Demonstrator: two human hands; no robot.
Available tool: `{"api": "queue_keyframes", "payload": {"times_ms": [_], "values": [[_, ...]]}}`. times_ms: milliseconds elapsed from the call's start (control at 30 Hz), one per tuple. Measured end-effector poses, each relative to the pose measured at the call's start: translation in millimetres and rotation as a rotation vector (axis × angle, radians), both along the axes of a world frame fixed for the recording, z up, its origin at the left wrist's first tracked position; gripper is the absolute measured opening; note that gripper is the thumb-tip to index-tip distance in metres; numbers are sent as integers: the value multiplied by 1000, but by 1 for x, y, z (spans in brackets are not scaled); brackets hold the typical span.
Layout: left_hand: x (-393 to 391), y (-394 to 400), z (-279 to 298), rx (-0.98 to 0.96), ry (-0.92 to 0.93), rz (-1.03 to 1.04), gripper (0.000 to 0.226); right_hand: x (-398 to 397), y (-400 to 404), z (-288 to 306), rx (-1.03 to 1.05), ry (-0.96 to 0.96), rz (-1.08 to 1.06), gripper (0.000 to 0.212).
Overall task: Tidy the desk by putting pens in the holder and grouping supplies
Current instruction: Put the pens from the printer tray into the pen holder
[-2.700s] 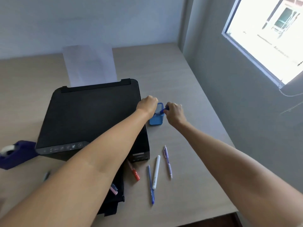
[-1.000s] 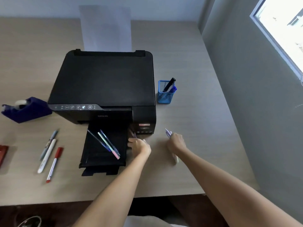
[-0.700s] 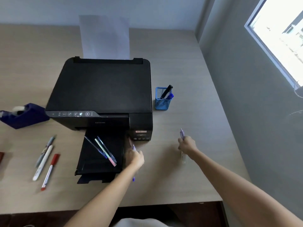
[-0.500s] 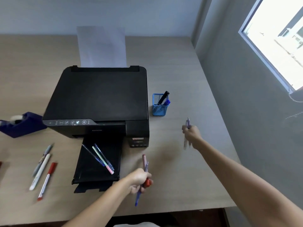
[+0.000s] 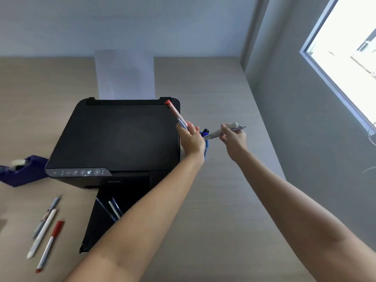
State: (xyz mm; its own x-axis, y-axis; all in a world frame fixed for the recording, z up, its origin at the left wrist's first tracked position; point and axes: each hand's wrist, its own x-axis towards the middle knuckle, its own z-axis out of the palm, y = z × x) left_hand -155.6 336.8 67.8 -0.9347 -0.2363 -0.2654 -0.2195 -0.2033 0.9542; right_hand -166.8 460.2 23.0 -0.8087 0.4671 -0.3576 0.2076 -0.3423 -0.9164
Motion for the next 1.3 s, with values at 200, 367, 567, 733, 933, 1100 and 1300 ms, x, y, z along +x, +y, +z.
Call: {"api": "queue_keyframes", "payload": {"times_ms": [200, 367, 567, 733, 933, 1100, 1300], "values": [[-52, 11, -34, -199, -29, 22, 24, -26, -12, -23, 402, -248, 199, 11], [-70, 17, -70, -349, -91, -70, 11, -36, -9, -22, 512, -231, 285, 12], [-73, 15, -72, -227, -149, -100, 21, -36, 1, -23, 547, -217, 332, 24], [-70, 9, -33, -183, -96, -195, 43, -29, -3, -2, 594, -215, 262, 36], [-64, -25, 26, -179, 28, -290, 39, -22, -23, 45, 622, -166, 204, 33], [-53, -101, 60, -213, 70, -303, 34, -23, -69, 75, 694, -94, 242, 31], [-26, -233, 51, -304, 7, -233, 17, -18, -164, 82, 705, -71, 343, 27]]}}
